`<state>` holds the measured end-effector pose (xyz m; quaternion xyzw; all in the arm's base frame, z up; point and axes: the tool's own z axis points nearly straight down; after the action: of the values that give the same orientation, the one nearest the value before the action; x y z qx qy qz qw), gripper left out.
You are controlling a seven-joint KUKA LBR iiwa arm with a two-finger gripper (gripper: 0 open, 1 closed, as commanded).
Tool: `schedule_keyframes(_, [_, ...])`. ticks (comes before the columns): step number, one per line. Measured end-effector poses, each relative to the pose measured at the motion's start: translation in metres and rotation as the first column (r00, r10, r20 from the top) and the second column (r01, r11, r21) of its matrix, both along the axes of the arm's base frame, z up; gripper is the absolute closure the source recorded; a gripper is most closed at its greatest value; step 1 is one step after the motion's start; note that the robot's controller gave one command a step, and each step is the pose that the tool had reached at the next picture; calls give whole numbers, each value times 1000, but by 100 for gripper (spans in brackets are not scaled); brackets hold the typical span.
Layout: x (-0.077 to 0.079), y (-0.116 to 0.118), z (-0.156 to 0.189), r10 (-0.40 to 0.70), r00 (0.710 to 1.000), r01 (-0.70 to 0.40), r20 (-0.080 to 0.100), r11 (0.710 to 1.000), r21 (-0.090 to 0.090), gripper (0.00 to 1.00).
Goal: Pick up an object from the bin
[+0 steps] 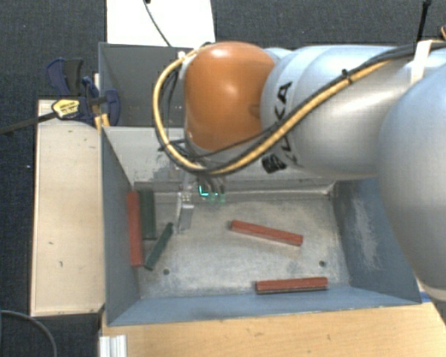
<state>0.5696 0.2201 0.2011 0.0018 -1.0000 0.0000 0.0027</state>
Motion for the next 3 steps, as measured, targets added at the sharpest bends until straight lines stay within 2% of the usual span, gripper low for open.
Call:
schedule_keyframes(1, [15, 13, -134, 123, 992, -123, 2, 992, 0, 0])
schedule_keyframes(2, [-4, 7, -76, 546, 838, -546, 12, 838, -1, 0])
schedule_keyframes(3, [6, -21, -134, 550, 835, -550, 2, 835, 0, 0])
